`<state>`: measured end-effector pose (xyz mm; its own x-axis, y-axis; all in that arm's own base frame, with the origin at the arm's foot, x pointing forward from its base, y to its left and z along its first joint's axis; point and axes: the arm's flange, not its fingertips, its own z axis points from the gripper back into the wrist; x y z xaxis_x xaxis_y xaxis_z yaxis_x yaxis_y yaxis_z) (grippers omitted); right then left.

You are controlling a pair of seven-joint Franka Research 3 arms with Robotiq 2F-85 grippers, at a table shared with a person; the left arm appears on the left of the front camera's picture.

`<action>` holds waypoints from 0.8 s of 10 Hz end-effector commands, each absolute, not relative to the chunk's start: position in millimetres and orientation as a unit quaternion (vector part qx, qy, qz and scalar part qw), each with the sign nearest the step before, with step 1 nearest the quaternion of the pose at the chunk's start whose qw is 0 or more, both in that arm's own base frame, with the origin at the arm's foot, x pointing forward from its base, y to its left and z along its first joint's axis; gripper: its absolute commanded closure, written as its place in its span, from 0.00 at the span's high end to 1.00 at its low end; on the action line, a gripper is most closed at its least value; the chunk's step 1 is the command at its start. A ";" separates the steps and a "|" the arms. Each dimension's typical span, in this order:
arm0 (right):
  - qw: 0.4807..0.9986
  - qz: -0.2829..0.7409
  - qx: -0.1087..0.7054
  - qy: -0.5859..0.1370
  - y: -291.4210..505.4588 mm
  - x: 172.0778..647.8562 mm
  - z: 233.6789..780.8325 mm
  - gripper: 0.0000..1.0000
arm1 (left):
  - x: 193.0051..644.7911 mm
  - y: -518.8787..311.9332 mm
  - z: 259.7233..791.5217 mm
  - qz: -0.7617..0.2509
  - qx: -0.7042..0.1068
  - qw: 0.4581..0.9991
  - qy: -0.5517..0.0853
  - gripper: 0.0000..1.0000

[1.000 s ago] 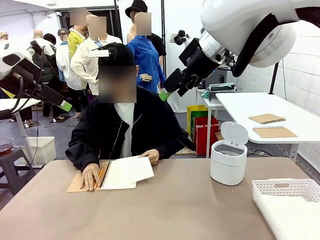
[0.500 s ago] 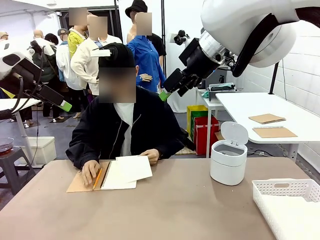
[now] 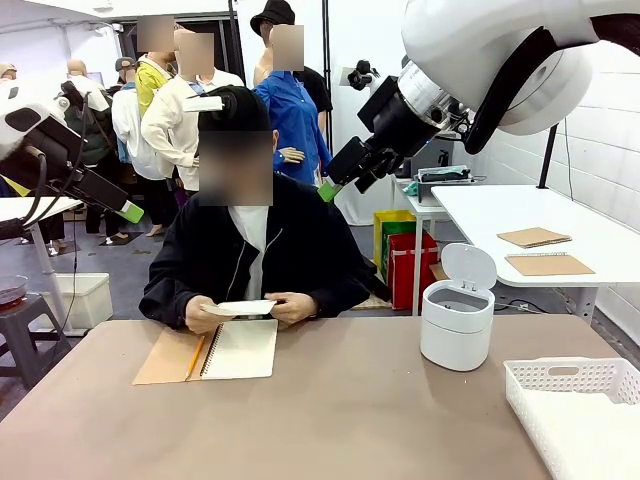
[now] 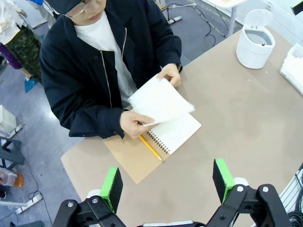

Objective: Sort the paper based on its condition.
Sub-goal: If a person hands you a paper, place it in the Organizing basket , and if it's crumpled, put it in the Trash can.

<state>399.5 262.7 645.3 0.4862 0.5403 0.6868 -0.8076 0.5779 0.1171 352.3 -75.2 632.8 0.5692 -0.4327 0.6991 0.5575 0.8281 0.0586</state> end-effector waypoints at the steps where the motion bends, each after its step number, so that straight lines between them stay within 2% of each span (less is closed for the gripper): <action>1: 0.833 0.404 0.224 -0.304 261.6 398.6 645.3 1.00 | 352.7 -74.1 633.6 -0.279 -0.084 0.881 -0.373 1.00; 8: 0.833 0.404 0.224 -0.304 261.6 398.6 645.3 1.00 | 352.7 -74.1 633.6 -0.279 -0.084 0.881 -0.373 1.00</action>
<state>399.5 262.7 645.3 0.4862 0.5403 0.6868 -0.8076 0.5779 0.1171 352.3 -75.2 632.8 0.5692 -0.4327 0.6991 0.5575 0.8281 0.0586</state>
